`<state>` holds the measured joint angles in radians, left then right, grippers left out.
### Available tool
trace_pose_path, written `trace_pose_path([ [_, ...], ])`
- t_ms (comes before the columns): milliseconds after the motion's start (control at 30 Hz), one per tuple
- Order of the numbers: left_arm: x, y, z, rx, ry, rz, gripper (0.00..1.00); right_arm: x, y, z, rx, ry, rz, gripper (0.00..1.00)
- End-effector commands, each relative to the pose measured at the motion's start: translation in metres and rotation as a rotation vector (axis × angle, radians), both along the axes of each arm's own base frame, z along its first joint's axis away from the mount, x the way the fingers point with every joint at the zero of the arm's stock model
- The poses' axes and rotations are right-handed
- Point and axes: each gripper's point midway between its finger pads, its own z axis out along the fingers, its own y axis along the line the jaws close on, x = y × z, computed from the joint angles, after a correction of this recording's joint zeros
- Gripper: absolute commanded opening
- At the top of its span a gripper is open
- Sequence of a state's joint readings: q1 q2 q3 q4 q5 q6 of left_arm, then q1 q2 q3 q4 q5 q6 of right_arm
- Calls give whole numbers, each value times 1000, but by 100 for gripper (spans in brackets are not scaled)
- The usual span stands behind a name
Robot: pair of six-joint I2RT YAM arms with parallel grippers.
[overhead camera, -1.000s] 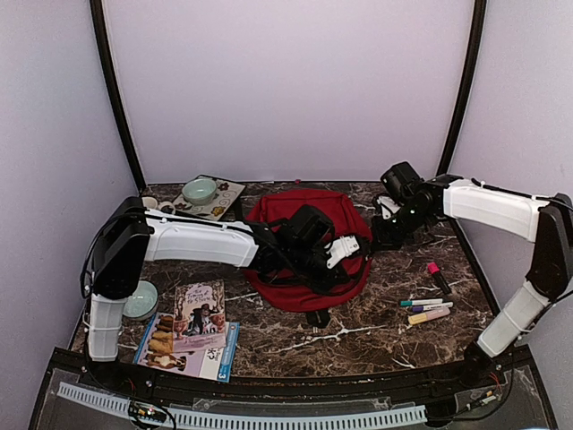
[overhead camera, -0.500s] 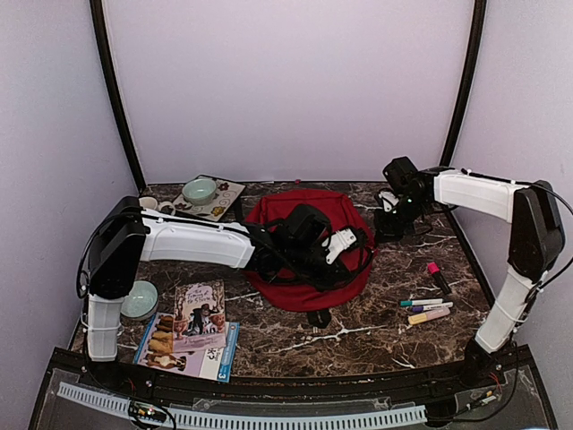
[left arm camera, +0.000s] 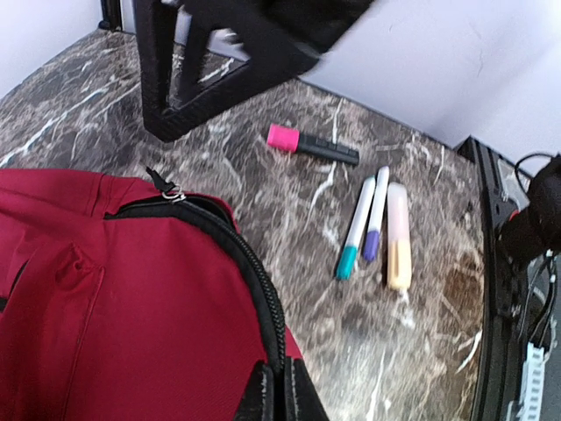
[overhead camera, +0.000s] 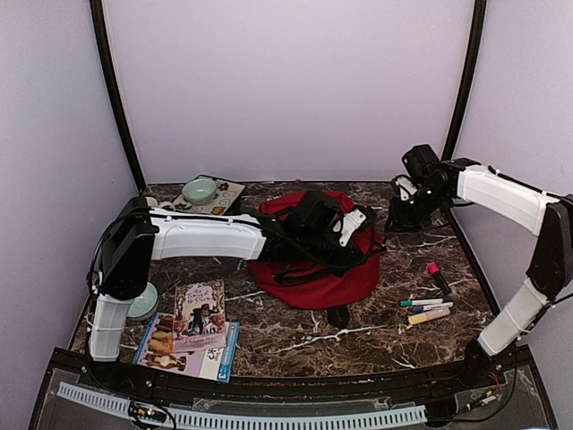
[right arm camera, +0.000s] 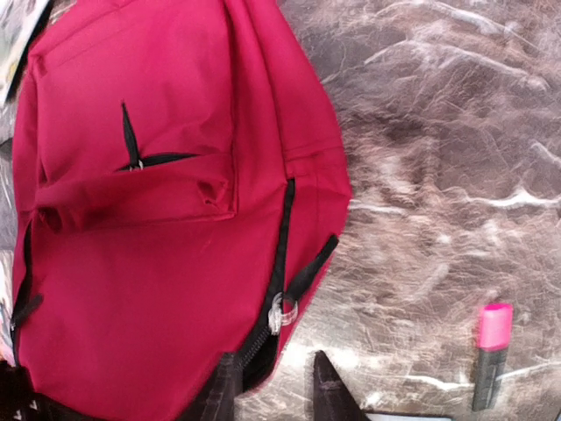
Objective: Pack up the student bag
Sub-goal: Unzip the largest pocket of the student bag, then move the student bag to the center of the board.
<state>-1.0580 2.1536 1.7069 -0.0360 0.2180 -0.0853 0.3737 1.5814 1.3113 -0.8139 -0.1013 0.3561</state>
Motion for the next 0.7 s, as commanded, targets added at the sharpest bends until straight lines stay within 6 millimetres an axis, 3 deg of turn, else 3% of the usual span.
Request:
trace_pose_path([
  [0,4,-28,21,-97,39,-9,0,-19,-35,13,-52,-15,-89,39],
  [133,10,-52,17,-124,74,-23,1,-37,-54,19,-55,-22,-154,47],
  [233,16,-60,24,-106,97,-11,21,-48,-58,25,-33,-31,-181,49],
  [333,18,-54,42,-99,93,23,36,-54,-55,39,20,-63,-197,49],
  [433,23,-38,68,-84,70,94,57,-62,-50,38,77,-71,-198,49],
  [533,29,-11,96,-39,15,170,70,-66,-46,44,116,-82,-189,49],
  [667,30,34,107,101,-44,253,84,-73,-39,48,163,-80,-166,49],
])
